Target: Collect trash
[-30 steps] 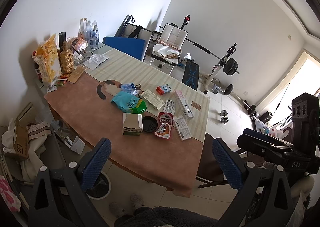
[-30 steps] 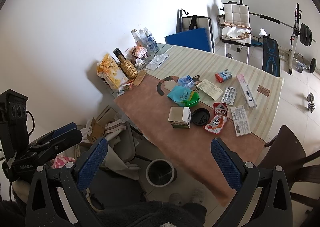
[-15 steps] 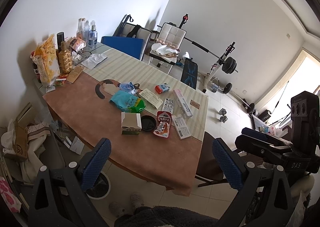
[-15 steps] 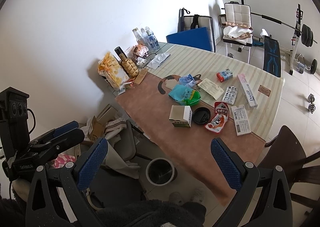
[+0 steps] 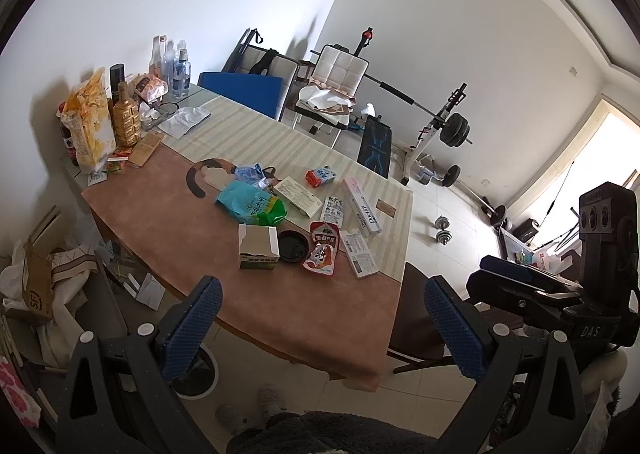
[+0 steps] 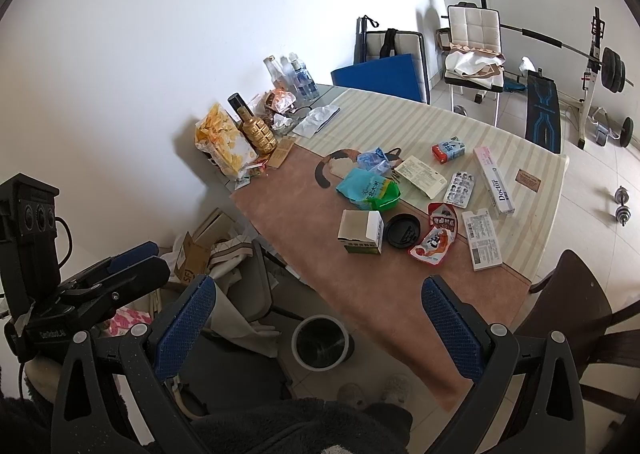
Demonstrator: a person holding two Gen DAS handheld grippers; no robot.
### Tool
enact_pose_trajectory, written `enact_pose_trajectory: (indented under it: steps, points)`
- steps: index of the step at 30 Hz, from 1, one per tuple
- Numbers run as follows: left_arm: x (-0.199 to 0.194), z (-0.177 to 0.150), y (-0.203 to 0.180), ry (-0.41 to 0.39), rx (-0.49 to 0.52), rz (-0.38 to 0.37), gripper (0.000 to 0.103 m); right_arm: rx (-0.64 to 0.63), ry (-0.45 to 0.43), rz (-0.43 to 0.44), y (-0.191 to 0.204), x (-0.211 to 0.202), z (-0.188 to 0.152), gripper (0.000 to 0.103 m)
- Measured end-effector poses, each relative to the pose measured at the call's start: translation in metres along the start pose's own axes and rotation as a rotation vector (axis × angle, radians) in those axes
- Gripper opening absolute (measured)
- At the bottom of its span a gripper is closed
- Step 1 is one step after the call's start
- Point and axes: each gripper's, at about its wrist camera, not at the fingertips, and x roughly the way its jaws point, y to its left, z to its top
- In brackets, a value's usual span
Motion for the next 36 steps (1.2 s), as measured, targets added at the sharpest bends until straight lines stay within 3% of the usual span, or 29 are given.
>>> enact_pose_trajectory:
  steps: [36]
  points:
    - [-0.004, 0.009, 0.001, 0.004, 0.017, -0.023, 0.103, 0.009, -0.010, 0.002, -0.001, -0.005, 0.000, 0.103]
